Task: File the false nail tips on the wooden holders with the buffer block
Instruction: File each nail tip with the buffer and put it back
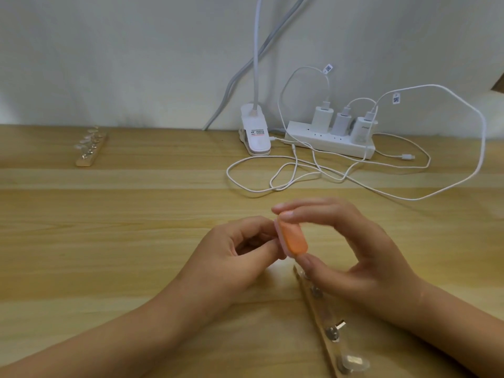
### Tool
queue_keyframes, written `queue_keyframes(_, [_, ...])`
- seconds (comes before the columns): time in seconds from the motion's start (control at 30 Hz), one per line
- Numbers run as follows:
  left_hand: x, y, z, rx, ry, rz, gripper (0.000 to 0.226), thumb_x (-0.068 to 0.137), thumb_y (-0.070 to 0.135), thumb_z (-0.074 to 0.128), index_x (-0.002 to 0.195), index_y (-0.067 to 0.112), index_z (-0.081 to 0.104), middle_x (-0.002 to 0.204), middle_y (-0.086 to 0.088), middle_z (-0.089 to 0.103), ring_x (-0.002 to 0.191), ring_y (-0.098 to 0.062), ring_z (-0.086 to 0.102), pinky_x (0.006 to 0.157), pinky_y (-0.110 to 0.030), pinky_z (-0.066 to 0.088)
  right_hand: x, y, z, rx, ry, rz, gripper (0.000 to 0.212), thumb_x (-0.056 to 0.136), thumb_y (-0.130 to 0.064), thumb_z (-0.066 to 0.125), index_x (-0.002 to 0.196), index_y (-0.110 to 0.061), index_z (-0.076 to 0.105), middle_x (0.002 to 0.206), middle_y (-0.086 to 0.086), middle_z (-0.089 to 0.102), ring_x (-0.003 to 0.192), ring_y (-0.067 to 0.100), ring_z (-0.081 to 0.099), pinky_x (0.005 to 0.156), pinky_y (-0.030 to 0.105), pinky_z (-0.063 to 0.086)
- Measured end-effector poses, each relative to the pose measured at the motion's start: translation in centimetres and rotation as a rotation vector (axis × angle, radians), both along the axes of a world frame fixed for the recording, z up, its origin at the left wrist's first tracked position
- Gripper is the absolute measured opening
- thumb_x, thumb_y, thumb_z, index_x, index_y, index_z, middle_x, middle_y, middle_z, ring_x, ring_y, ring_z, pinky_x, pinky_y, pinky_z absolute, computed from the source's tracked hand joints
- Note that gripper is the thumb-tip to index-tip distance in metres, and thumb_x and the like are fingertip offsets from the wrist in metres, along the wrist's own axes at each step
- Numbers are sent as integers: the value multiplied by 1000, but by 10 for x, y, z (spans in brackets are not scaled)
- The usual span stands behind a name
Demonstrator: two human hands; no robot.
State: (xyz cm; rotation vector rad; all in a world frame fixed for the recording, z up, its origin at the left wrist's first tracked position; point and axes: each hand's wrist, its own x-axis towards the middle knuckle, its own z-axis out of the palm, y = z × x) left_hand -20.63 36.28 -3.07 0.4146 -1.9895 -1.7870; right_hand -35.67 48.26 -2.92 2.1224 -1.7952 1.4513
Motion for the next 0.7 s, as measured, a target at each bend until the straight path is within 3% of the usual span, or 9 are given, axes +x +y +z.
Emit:
queue_keyframes(0.1, [0,-1,-1,45,12,19,11,85,17,65,87,16,76,75,2,70,74,-3,64,70,-13,48,-3,0,1,-2,-72,-33,34,85,-19,65,117,-10,62,124,2,66,120,21,61,96,41,48])
queue_keyframes(0.23, [0,-1,-2,52,37,-12,20,78,30,64,88,17,76,74,2,70,73,-5,63,70,-16,49,-2,1,-1,-45,40,-60,29,84,-19,67,113,-14,64,124,-1,65,119,18,61,99,43,47])
queue_keyframes(0.33, [-1,-2,-3,53,40,-4,17,81,24,63,90,14,75,70,8,69,69,-2,63,67,-11,47,-2,-1,1,-37,-11,-88,28,84,-21,67,111,-13,65,123,-3,66,119,17,61,99,46,47])
queue_keyframes(0.43, [-1,-1,-2,34,28,-12,15,83,25,64,87,17,76,71,3,70,71,-3,63,69,-13,48,-2,0,1,-44,106,-70,27,83,-19,67,108,-11,67,122,-3,66,117,13,61,96,44,46])
queue_keyframes(0.53, [0,-2,-2,46,20,9,13,88,17,64,85,21,76,67,7,69,67,0,63,65,-9,45,-5,1,2,-47,44,-90,27,82,-19,66,108,-12,66,121,-2,66,117,16,62,96,49,47])
queue_keyframes(0.63, [0,-1,0,38,23,-12,13,84,23,64,81,20,76,69,6,68,68,-2,62,67,-11,46,-2,0,1,-57,108,-44,27,81,-18,68,108,-13,66,121,-2,66,116,15,62,96,39,47])
queue_keyframes(0.7, [0,-2,-1,46,6,6,15,89,16,64,82,19,76,68,5,69,67,-3,62,67,-12,47,-3,-1,0,-53,104,-56,28,81,-17,68,109,-13,65,122,-2,65,116,15,62,96,42,47])
